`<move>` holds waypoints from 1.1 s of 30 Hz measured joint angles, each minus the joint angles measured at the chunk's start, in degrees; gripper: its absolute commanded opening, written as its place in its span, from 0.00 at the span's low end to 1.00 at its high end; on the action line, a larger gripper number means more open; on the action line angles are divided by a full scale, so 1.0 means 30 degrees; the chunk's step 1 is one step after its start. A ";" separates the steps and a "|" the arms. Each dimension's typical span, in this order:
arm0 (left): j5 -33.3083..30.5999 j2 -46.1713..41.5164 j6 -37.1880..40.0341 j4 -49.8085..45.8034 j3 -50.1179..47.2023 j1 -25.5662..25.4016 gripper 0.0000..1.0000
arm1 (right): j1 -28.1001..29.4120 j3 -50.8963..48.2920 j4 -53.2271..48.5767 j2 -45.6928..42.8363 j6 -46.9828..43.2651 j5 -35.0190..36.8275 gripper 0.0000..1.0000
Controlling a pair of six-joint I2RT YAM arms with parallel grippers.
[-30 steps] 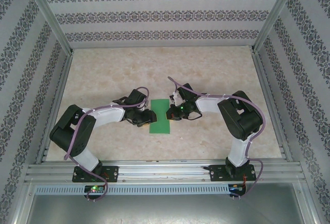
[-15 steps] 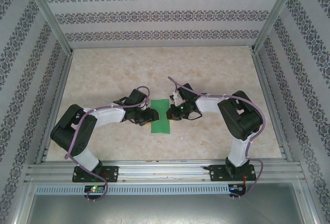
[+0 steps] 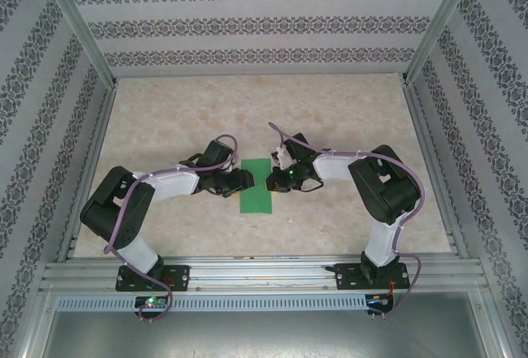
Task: Fold a paper plane with a square sheet of paper (fold left side to right side)
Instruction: Third fold the triangle at the center of the table.
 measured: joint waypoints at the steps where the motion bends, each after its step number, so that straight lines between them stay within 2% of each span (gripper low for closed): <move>1: 0.0007 0.0022 0.0007 0.0000 0.0007 0.0029 0.50 | 0.0000 0.0022 -0.0051 -0.0007 -0.0036 0.0007 0.00; 7: 0.0087 0.0160 0.0109 0.0007 0.0007 0.0248 0.48 | 0.0000 0.0080 -0.0219 -0.0007 -0.0306 0.0058 0.00; 18: 0.0342 0.0226 0.0146 0.0073 0.0015 0.0401 0.33 | 0.0000 0.0189 -0.0474 -0.0007 -0.0386 0.0095 0.00; 22: 0.0342 0.0226 0.0146 0.0073 0.0015 0.0401 0.25 | 0.0000 0.0204 -0.0510 0.0000 -0.0393 0.0138 0.00; 28: 0.0430 0.0226 0.0153 0.0073 0.0007 0.0401 0.06 | 0.0000 0.0270 -0.0641 0.0000 -0.0408 0.0168 0.00; 33: 0.0765 0.0226 -0.0102 0.0182 0.0007 0.0401 0.00 | 0.0000 0.0328 -0.0794 -0.0109 -0.0597 0.0503 0.19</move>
